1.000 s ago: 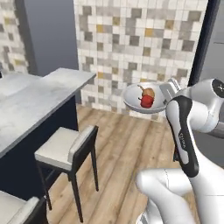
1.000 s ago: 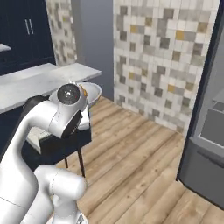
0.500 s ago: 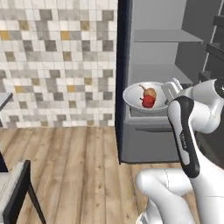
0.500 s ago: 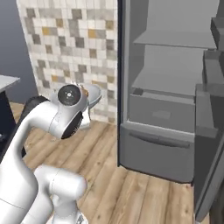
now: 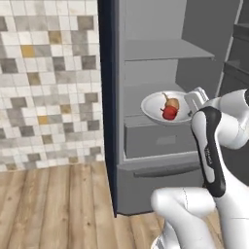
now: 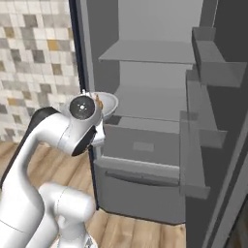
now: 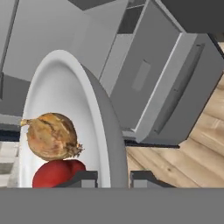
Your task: Place the bowl with the onion and bell pepper on the second highest shelf of the fridge. Place the bowl with the fishs on the top shelf of the fridge.
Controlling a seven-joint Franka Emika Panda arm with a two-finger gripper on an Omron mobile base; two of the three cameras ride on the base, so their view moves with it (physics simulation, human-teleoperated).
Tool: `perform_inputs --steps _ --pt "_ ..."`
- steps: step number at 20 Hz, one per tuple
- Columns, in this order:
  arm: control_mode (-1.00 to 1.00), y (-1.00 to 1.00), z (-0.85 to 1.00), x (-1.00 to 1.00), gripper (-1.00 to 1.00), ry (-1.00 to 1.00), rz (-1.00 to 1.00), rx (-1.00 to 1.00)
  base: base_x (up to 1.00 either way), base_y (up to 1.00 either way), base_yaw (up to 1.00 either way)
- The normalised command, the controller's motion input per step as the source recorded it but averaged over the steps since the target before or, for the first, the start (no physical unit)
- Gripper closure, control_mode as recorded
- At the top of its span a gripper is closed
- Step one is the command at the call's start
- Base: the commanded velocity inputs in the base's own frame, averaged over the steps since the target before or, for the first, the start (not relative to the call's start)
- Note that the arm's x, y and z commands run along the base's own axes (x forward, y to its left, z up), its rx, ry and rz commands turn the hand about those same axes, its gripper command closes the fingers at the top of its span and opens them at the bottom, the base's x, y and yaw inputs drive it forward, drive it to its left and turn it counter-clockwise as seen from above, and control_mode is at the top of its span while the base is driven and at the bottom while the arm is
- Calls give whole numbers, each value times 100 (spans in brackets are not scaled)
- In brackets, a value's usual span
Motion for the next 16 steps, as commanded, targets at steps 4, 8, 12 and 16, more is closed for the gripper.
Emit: perform_inputs --steps 4,8,12,16 --pt "100 0 0 0 100 0 0 0 100 -33 -1" --pt "100 0 0 0 100 0 0 0 91 -55 -13" --pt "-100 -12 -10 18 100 0 0 0 57 -41 -7" --pt "-100 -53 -78 66 100 15 0 -2 0 0 0"
